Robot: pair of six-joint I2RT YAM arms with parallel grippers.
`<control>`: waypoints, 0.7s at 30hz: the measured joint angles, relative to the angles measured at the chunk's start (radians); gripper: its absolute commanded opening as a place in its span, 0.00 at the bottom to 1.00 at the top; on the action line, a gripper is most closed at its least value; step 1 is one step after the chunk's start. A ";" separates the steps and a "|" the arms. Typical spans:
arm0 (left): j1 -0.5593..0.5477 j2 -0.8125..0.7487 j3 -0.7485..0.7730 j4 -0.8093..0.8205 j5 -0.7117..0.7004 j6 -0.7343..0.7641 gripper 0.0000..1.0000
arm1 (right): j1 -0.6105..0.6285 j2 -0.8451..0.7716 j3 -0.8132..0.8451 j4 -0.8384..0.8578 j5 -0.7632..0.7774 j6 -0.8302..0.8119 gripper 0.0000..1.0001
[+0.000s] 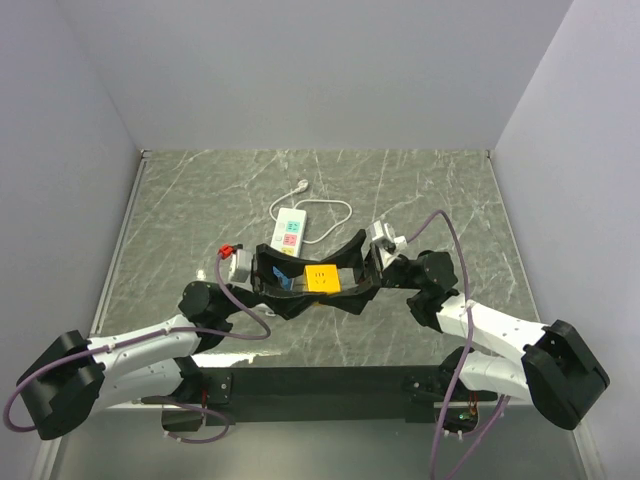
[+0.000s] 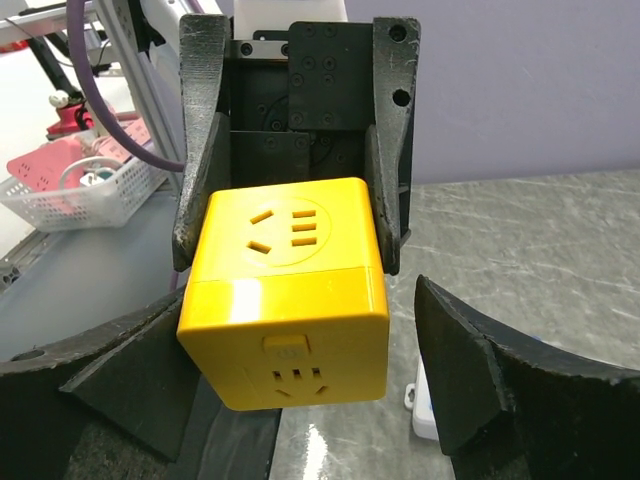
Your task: Insert the plug
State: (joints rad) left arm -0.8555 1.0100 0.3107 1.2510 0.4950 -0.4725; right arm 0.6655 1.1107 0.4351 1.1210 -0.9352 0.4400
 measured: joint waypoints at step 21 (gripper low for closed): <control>-0.019 -0.116 -0.017 -0.121 -0.154 0.071 0.68 | 0.000 0.043 0.070 -0.057 -0.032 -0.011 0.00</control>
State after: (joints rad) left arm -0.8749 0.8944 0.2939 1.1305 0.3405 -0.4015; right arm 0.6655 1.1538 0.5049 1.0637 -0.9672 0.4294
